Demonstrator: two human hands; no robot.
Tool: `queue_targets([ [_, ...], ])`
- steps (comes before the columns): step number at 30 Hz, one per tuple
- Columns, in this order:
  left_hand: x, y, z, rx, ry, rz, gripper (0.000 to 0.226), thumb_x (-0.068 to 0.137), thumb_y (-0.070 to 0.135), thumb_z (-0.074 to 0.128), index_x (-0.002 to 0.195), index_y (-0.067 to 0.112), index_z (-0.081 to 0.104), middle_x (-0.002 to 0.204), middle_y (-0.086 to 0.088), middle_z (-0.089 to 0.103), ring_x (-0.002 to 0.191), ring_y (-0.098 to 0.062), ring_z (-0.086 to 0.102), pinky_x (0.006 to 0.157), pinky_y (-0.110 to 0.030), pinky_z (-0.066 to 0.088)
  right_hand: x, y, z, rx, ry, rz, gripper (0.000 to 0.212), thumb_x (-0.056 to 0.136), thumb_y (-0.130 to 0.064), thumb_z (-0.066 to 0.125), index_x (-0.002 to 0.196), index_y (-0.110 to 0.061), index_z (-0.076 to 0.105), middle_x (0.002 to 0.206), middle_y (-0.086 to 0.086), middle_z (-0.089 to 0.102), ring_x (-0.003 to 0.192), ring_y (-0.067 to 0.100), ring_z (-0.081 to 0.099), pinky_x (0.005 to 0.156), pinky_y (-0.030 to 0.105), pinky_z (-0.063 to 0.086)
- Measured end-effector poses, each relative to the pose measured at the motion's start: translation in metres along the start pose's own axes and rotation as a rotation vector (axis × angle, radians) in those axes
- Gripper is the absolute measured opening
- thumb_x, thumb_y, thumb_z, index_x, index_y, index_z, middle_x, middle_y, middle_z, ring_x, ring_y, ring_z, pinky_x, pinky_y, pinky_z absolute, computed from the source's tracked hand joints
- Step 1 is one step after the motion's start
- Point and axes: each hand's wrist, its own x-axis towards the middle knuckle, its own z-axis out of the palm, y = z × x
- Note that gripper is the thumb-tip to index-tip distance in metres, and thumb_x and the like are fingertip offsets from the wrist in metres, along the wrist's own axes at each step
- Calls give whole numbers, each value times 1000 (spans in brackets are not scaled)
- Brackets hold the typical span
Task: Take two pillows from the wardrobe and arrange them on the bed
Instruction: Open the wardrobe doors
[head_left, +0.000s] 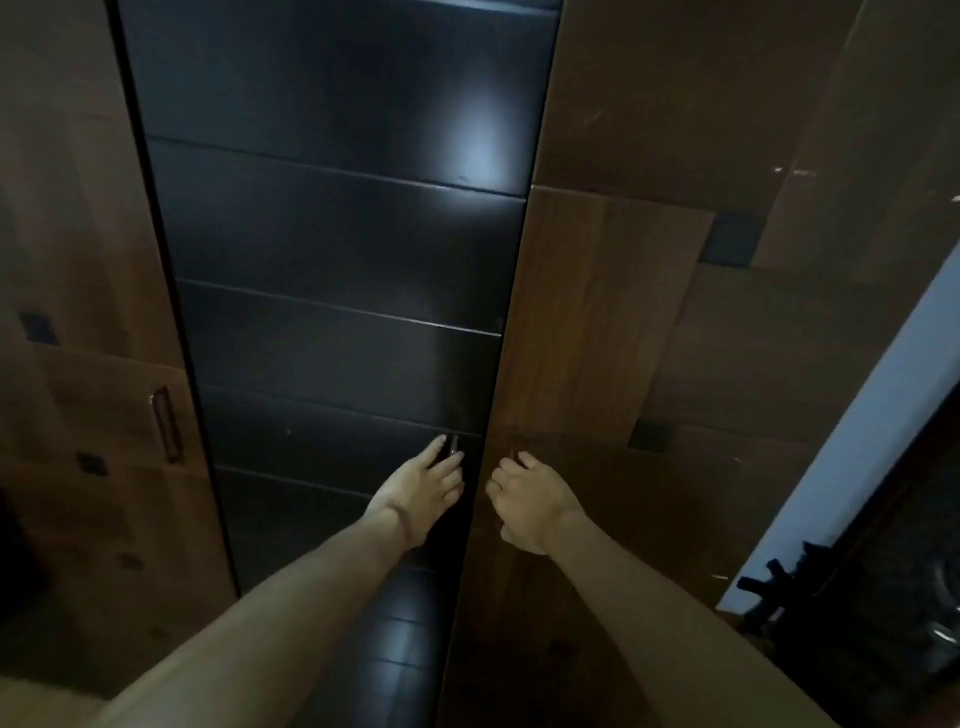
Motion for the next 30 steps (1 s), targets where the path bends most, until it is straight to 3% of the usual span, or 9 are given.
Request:
queue_targets([
  [4,0,11,-7,20,-40,-62,72,99,32,47,157,11,10,165,-15,1,150,-34,-8,117,-63,0,-5,-8,18,-114,52,24,59,96,-44,49,140,-5,46,145,15,43,140,32,27,115,48,23],
  [9,-13,23,-32,54,-98,-93,74,97,34,51,157,12,14,164,-17,6,150,-36,-3,115,-67,4,-21,-25,16,-148,63,77,57,98,-40,46,143,-5,44,151,17,38,144,34,21,112,50,26],
  [17,-83,44,-30,85,20,-61,68,98,27,48,155,6,19,160,-25,15,147,-45,2,112,-69,12,-76,-52,0,-119,63,42,59,96,-39,52,142,-2,45,151,20,37,145,37,19,114,53,23],
  [19,-109,49,-29,103,0,-31,64,97,26,48,154,5,25,158,-26,19,146,-48,5,112,-71,12,-96,-60,-9,-61,-3,46,56,97,-38,52,138,-1,49,150,23,39,144,39,21,113,56,23],
  [22,-142,54,-29,-36,41,21,52,98,26,46,144,3,43,153,-28,32,145,-48,14,113,-69,5,-124,-72,-34,102,12,14,34,90,-36,58,106,-7,69,124,22,59,123,38,45,100,52,36],
  [24,-159,52,-43,-170,222,102,46,98,26,46,136,2,52,146,-27,44,142,-46,25,114,-65,-1,-128,-75,-52,91,155,-62,21,83,-35,64,82,-16,71,97,11,65,98,29,55,86,44,42],
  [25,-163,50,-51,-179,290,130,46,98,27,46,135,1,53,145,-26,46,141,-45,27,114,-63,-3,-123,-75,-63,44,219,-81,19,84,-33,62,83,-17,72,96,10,65,99,29,56,89,44,44],
  [27,-162,49,-70,-116,317,94,55,100,30,42,145,-1,41,152,-28,35,144,-47,18,114,-64,-4,-110,-77,-85,-93,242,-47,32,94,-29,50,108,-12,72,122,17,63,124,37,47,110,51,33],
  [30,-151,47,-83,84,71,-47,69,103,38,33,155,-1,9,160,-29,9,144,-53,5,111,-72,3,-95,-72,-98,-283,-25,77,48,105,-39,33,137,-10,54,149,20,44,143,41,25,119,58,4],
])
